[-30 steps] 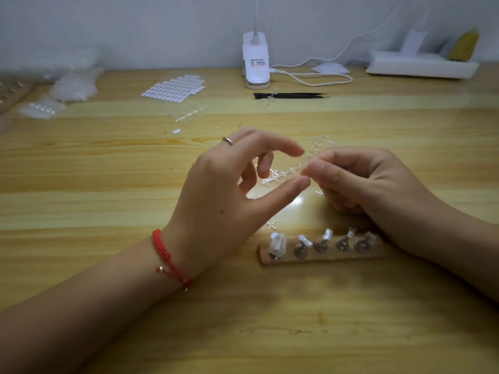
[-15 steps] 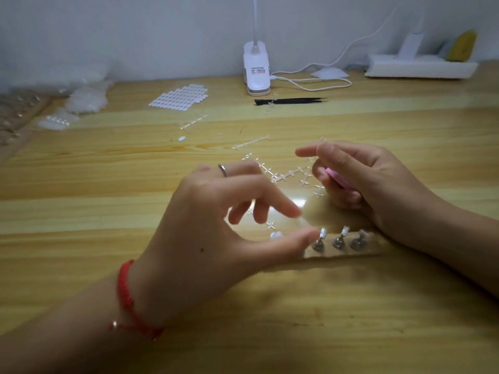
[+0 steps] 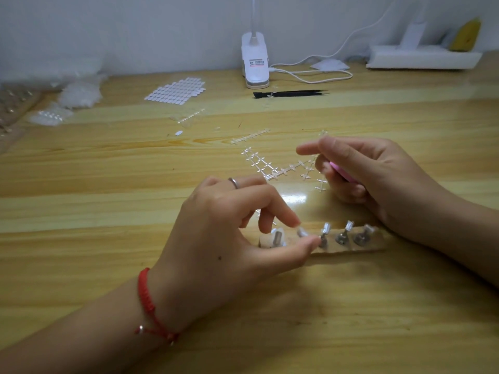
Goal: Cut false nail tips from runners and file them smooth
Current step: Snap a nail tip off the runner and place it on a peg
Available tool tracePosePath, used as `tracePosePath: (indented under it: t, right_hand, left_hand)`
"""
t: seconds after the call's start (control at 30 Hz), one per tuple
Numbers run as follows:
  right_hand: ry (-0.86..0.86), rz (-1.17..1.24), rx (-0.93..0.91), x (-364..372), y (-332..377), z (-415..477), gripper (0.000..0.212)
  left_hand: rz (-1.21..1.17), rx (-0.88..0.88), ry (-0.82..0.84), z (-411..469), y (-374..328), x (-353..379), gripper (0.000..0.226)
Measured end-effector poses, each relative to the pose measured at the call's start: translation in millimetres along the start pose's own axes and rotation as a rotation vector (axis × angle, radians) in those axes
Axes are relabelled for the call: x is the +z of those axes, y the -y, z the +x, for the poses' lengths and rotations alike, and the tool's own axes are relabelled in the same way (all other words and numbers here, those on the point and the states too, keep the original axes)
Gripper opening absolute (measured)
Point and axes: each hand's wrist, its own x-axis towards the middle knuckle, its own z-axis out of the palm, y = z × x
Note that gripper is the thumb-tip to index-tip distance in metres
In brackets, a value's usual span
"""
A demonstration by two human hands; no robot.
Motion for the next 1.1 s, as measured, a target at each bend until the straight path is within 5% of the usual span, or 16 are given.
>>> tracePosePath:
  t: [1.1]
  right_hand:
    - [0.0, -0.019, -0.003, 1.1, -0.3, 0.5, 0.028]
  left_hand:
    - [0.061, -0.028, 0.125, -1.6, 3.4, 2.0, 0.026]
